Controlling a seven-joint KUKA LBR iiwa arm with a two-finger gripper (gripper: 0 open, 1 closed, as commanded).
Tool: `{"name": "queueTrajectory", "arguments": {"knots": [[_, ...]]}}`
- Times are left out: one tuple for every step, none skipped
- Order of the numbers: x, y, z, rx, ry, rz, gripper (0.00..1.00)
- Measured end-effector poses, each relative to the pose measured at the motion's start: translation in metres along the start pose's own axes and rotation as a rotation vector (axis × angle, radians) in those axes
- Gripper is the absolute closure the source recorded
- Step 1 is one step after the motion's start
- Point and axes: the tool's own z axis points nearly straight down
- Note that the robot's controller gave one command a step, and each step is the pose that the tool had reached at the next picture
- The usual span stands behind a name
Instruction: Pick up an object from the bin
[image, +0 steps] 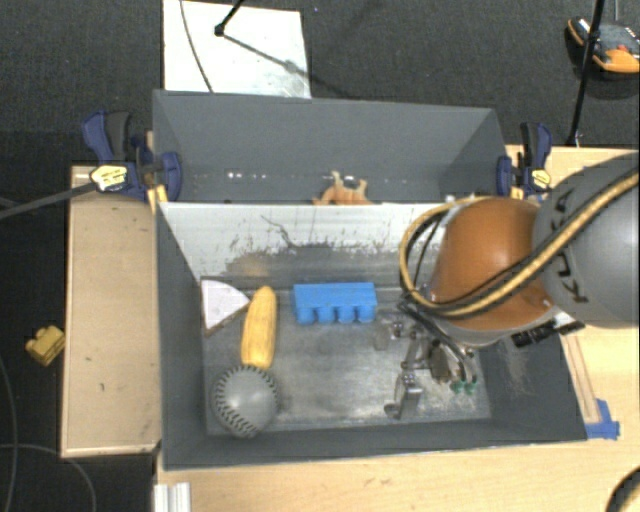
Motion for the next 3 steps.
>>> {"name": "queueTrajectory", "arguments": {"knots": [[-0.002,0.000,-0.004,-0.001,-0.009,0.001,0.00],[-0.017,0.028,0.020,0.002,-0.012,-0.038,0.00],[-0.019,0.057,0.062,-0.001,-0.009,0.045,0.00]]}}
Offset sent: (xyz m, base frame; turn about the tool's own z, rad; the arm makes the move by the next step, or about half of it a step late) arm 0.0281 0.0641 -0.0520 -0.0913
